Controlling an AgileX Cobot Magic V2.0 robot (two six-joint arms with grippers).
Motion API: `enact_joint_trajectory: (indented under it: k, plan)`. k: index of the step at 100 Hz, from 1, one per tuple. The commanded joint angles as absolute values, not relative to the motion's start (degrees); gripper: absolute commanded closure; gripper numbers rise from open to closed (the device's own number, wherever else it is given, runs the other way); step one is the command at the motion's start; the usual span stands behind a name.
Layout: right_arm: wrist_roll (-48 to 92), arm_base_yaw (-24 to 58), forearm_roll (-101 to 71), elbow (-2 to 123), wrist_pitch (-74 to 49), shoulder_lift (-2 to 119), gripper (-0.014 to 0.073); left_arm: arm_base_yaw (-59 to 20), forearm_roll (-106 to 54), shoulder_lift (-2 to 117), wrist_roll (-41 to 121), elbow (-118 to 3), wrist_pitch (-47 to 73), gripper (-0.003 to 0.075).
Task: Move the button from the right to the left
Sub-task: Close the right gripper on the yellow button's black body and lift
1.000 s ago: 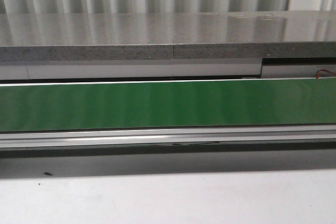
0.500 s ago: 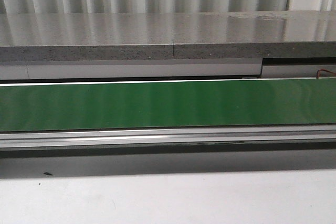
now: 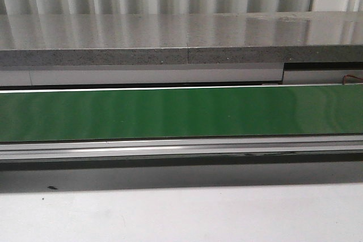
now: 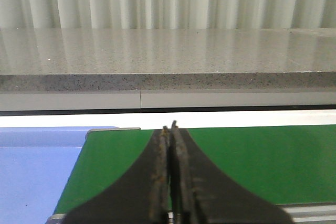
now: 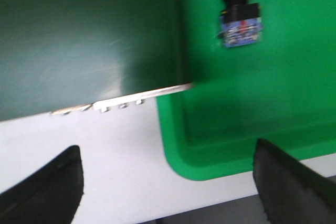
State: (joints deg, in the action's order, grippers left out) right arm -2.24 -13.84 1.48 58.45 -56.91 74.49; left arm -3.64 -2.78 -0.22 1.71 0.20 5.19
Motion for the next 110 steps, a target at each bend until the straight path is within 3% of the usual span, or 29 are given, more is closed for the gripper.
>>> enact_joint_trajectory:
  k: [1, 23, 56, 86, 97, 110]
  plan:
    - [-1.6, -19.0, 2.8, 62.6, -55.5, 77.2, -0.0049, -3.8, -3.1, -2.0, 1.3, 2.4, 0.5, 0.0741]
    - [-1.6, -25.0, 2.8, 68.4, -55.0, 88.9, -0.0049, -3.8, -3.1, -2.0, 1.3, 2.4, 0.5, 0.0741]
    - [5.1, -25.2, 3.4, 77.0, -53.1, 104.7, -0.0049, -3.8, -3.1, -2.0, 1.3, 2.4, 0.5, 0.0741]
    - [12.6, -24.8, 2.3, 79.6, -52.2, 111.4, -0.0045, -3.8, -3.1, -2.0, 1.3, 2.4, 0.5, 0.0741]
    - [13.0, -24.8, 1.7, 79.6, -51.1, 112.0, 0.0064, -3.8, -3.1, -2.0, 1.3, 2.4, 0.5, 0.0741]
    - [13.0, -24.8, 1.4, 79.6, -50.5, 112.0, 0.0344, -3.8, -3.1, -2.0, 1.3, 2.4, 0.5, 0.0741]
